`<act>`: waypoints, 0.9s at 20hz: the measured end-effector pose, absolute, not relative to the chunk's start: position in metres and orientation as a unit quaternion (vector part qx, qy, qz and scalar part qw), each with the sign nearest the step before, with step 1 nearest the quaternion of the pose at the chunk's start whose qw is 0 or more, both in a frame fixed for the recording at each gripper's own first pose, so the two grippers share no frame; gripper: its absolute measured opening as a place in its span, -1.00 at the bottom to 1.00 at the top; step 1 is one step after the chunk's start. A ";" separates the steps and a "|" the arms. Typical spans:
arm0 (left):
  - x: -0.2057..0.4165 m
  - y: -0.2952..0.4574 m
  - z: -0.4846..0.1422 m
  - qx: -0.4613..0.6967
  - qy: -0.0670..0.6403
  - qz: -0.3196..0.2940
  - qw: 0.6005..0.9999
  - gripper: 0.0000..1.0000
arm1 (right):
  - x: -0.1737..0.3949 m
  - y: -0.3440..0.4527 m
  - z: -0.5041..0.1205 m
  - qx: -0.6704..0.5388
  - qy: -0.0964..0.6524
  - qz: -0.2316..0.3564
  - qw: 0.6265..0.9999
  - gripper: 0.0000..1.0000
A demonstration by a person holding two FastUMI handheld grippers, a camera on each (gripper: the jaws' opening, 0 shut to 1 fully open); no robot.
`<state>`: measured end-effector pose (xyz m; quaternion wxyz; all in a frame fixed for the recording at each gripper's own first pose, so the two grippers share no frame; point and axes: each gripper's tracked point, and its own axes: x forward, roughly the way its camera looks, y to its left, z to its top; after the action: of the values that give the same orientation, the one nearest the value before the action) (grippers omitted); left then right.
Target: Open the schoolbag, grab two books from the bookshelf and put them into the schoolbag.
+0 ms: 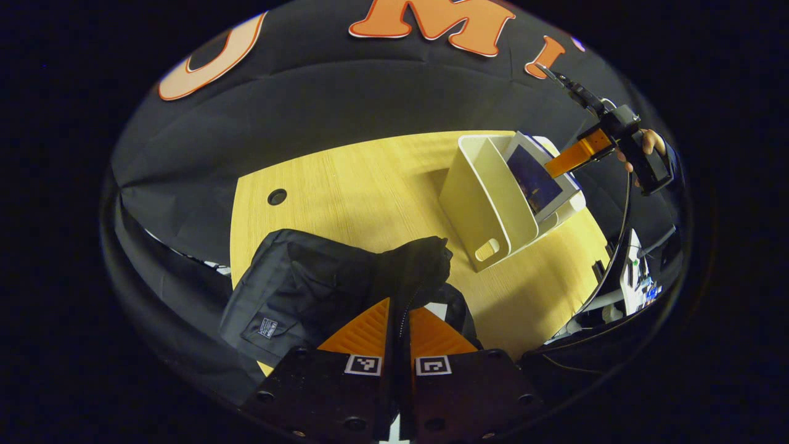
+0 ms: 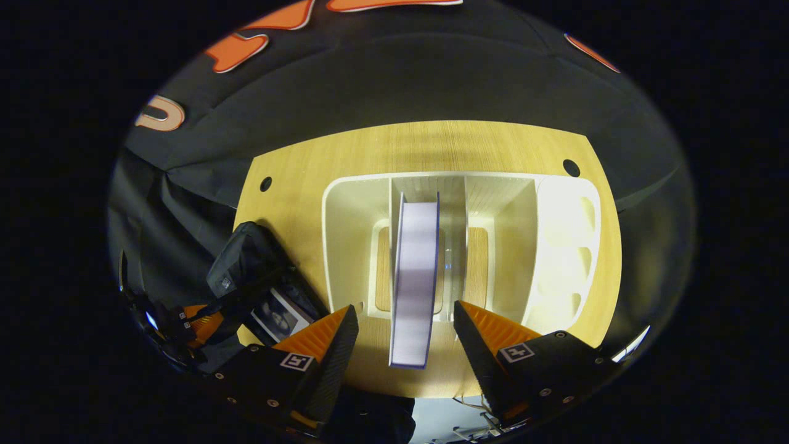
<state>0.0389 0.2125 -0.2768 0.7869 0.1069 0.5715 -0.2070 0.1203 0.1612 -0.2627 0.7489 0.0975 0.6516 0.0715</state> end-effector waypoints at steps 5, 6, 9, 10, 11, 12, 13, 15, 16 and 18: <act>0.038 0.210 -0.281 0.102 0.582 -0.184 0.786 -0.87 | 0.130 0.161 -0.294 0.104 0.676 0.062 0.727 0.29; 0.039 0.208 -0.281 0.101 0.583 -0.181 0.785 -0.87 | 0.130 0.159 -0.297 0.106 0.680 0.056 0.723 0.12; 0.038 0.206 -0.281 0.099 0.586 -0.173 0.785 -0.87 | 0.135 0.140 -0.302 0.086 0.680 0.031 0.728 -0.07; 0.039 0.208 -0.282 0.100 0.586 -0.171 0.786 -0.87 | 0.133 0.142 -0.301 0.094 0.682 0.027 0.725 -0.22; 0.040 0.206 -0.283 0.102 0.584 -0.171 0.787 -0.87 | 0.133 0.140 -0.297 0.102 0.683 0.025 0.723 -0.25; 0.042 0.205 -0.280 0.104 0.581 -0.172 0.789 -0.87 | 0.131 0.139 -0.292 0.107 0.682 0.021 0.723 -0.26; 0.043 0.204 -0.281 0.104 0.578 -0.174 0.791 -0.87 | 0.131 0.137 -0.286 0.107 0.678 0.019 0.727 -0.27; 0.041 0.204 -0.279 0.100 0.574 -0.178 0.793 -0.87 | 0.127 0.129 -0.273 0.098 0.670 0.011 0.736 -0.28; 0.039 0.203 -0.277 0.098 0.572 -0.183 0.794 -0.88 | 0.124 0.126 -0.264 0.095 0.664 0.006 0.742 -0.28; 0.035 0.208 -0.276 0.097 0.565 -0.193 0.796 -0.87 | 0.117 0.126 -0.242 0.101 0.651 -0.001 0.752 -0.28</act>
<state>0.0349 0.2075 -0.2756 0.7960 0.0971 0.5655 -0.1929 0.1171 0.1262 -0.2415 0.7519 0.1012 0.6514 -0.0011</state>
